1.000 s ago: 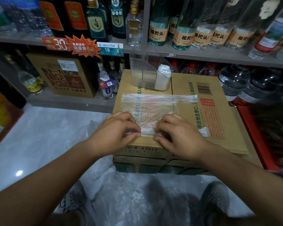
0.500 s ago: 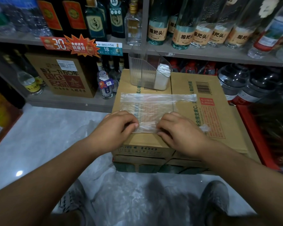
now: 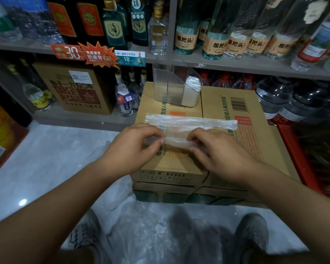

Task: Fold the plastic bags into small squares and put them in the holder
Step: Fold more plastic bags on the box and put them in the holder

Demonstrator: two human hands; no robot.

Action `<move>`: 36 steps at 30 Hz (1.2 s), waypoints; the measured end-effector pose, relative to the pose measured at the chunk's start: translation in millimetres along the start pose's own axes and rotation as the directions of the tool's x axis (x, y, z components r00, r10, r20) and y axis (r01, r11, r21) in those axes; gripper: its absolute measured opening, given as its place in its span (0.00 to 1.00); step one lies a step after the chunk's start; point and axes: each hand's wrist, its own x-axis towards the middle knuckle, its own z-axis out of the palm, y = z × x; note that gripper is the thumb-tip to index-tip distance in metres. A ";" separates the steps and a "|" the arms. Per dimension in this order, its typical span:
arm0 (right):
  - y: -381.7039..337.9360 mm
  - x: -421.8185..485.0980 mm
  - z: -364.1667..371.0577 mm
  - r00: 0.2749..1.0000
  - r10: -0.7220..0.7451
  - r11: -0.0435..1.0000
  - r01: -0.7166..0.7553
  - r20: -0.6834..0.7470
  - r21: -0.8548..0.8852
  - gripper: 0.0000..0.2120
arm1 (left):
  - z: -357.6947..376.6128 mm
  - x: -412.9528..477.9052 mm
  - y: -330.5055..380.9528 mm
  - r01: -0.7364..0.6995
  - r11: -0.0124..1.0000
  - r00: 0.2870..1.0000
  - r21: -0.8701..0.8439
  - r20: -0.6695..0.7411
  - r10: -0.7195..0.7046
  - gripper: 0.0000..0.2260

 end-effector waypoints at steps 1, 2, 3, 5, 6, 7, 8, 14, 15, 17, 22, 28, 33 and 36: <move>-0.7 1.1 -2.7 1.000 0.002 1.000 -0.002 -0.016 0.006 0.09 | -2.3 1.3 1.8 0.039 0.999 0.999 -0.033 0.002 -0.039 0.05; -1.3 2.7 -5.9 0.999 0.005 1.000 -0.005 -0.033 0.018 0.07 | -4.6 2.9 3.3 0.081 0.994 0.997 -0.072 0.006 -0.081 0.07; -1.6 5.4 -9.1 0.999 0.004 0.999 -0.002 -0.054 0.032 0.06 | -6.8 5.0 3.8 0.122 0.985 0.992 -0.119 0.003 -0.122 0.09; 1.0 13.6 -15.2 0.996 0.003 0.999 0.002 -0.092 0.054 0.05 | -9.1 10.3 1.6 0.206 0.955 0.977 -0.215 -0.012 -0.214 0.12; 3.2 19.5 -17.5 0.996 0.014 0.998 -0.008 -0.093 0.068 0.05 | -9.2 13.2 -0.2 0.258 0.930 0.963 -0.262 -0.012 -0.270 0.13; 6.2 26.1 -19.7 0.996 0.032 0.996 -0.024 -0.085 0.087 0.05 | -8.3 16.7 -2.8 0.310 0.897 0.945 -0.314 -0.006 -0.328 0.14; 9.9 33.3 -20.8 0.996 0.054 0.994 -0.046 -0.072 0.102 0.05 | -6.6 19.3 -4.9 0.351 0.861 0.926 -0.367 0.001 -0.377 0.15; 31.8 70.5 -13.2 0.986 0.166 0.985 -0.165 -0.004 0.059 0.08 | 6.4 27.7 -16.5 0.445 0.814 0.868 -0.373 -0.045 -0.495 0.11; 34.4 75.0 -10.4 0.984 0.177 0.983 -0.177 -0.008 0.046 0.08 | 7.5 29.2 -17.7 0.452 0.820 0.865 -0.351 -0.051 -0.499 0.11; 39.0 82.6 -4.3 0.980 0.198 0.980 -0.197 -0.030 0.027 0.09 | 8.4 32.7 -20.1 0.470 0.821 0.859 -0.323 -0.046 -0.510 0.10; 45.4 93.1 8.5 0.977 0.207 0.975 -0.202 -0.046 0.097 0.07 | 7.5 32.7 -16.8 0.487 0.847 0.861 -0.211 -0.043 -0.506 0.14; 41.6 85.4 15.8 0.988 0.156 0.975 -0.153 -0.009 0.160 0.06 | -1.8 26.9 -2.9 0.464 0.878 0.867 -0.116 -0.143 -0.477 0.19; 34.8 74.3 14.6 0.991 0.121 0.963 -0.130 0.051 0.235 0.06 | -1.4 21.1 -1.6 0.095 0.959 0.980 0.267 -0.192 -0.043 0.15; 29.6 67.9 14.0 0.991 0.106 0.971 -0.121 0.083 0.205 0.05 | 14.4 13.7 1.9 -0.055 0.918 0.986 0.393 0.166 -0.012 0.26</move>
